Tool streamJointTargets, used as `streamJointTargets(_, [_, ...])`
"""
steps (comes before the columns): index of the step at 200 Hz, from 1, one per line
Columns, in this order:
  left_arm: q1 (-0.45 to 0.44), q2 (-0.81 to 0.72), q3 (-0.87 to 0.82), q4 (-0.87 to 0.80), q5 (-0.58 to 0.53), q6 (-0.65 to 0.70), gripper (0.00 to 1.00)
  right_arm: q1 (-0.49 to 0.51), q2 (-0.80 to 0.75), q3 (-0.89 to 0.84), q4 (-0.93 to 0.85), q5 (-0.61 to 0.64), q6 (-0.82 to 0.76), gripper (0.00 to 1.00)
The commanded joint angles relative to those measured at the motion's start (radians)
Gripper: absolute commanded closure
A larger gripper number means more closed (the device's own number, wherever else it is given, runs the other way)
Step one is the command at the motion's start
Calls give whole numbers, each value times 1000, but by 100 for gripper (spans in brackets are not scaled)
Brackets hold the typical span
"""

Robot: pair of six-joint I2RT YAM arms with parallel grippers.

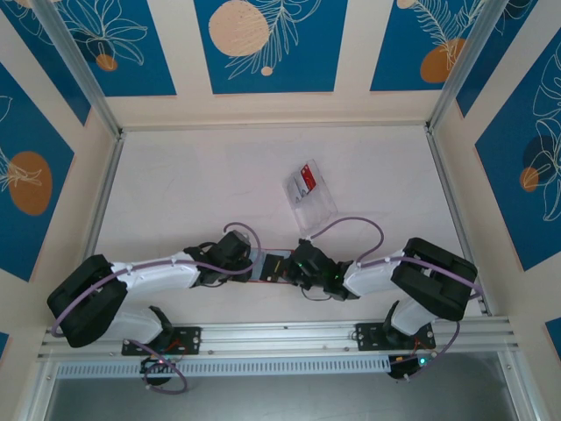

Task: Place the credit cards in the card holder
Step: Insert the credit card into the card slot.

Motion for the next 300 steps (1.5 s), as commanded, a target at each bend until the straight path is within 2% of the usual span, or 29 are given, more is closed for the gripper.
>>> streamJointTargets(1, [-17,30,-8,-61,17,-7,70,16,45,3,-140,11,-19,100])
streamJointTargets(88, [-16,34,-9,-59,19,-4,70,43,39,75,-215,45,-104,100])
streamJointTargets(156, [-17,30,-7,-69,15,-4,70,20,96,114,-193,-25,-167,100])
streamJointTargets(239, [-16,14,-3,-83,3,-6,69,-42,161,185,-253,-137,-258,100])
streamJointTargets(300, [-16,-10,0,-104,-15,-8,69,-62,127,166,-310,-78,-230,100])
